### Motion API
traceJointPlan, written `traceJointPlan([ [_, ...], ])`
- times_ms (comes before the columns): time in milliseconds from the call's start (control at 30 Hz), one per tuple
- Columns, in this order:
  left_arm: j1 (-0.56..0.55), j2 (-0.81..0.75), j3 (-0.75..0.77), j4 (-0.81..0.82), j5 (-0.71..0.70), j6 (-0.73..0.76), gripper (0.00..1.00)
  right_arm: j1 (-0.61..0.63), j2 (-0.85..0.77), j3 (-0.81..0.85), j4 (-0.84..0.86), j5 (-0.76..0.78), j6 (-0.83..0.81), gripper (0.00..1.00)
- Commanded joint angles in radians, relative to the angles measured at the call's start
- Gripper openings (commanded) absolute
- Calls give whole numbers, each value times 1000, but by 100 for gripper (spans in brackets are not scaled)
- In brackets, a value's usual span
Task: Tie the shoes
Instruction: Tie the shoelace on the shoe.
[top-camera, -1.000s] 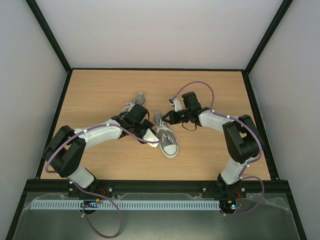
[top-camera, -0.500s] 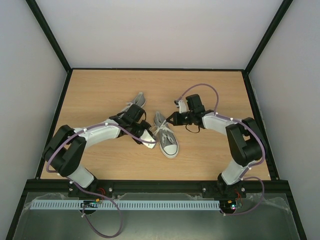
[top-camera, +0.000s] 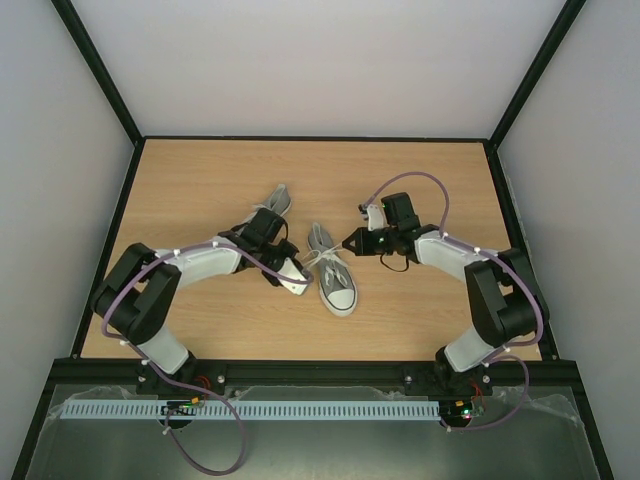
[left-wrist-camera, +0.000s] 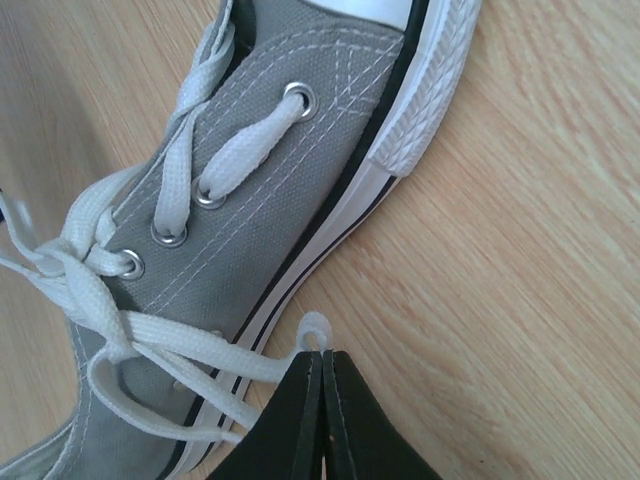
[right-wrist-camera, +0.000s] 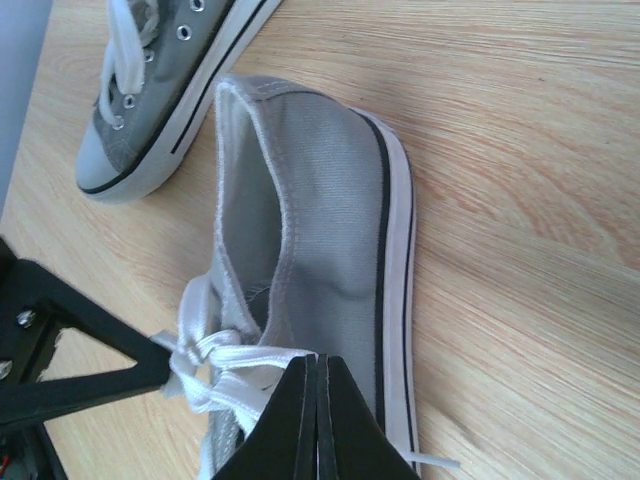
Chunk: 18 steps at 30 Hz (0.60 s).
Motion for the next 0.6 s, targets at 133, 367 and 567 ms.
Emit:
traceJointPlan([
  [133, 28, 39, 9, 56, 66, 18, 3, 17, -53, -24, -125, -112, -51, 1],
  [367, 60, 72, 28, 52, 59, 37, 2, 22, -115, -52, -252, -68, -85, 1],
  [567, 76, 87, 33, 90, 65, 40, 2, 22, -134, -81, -293, -69, -80, 1],
])
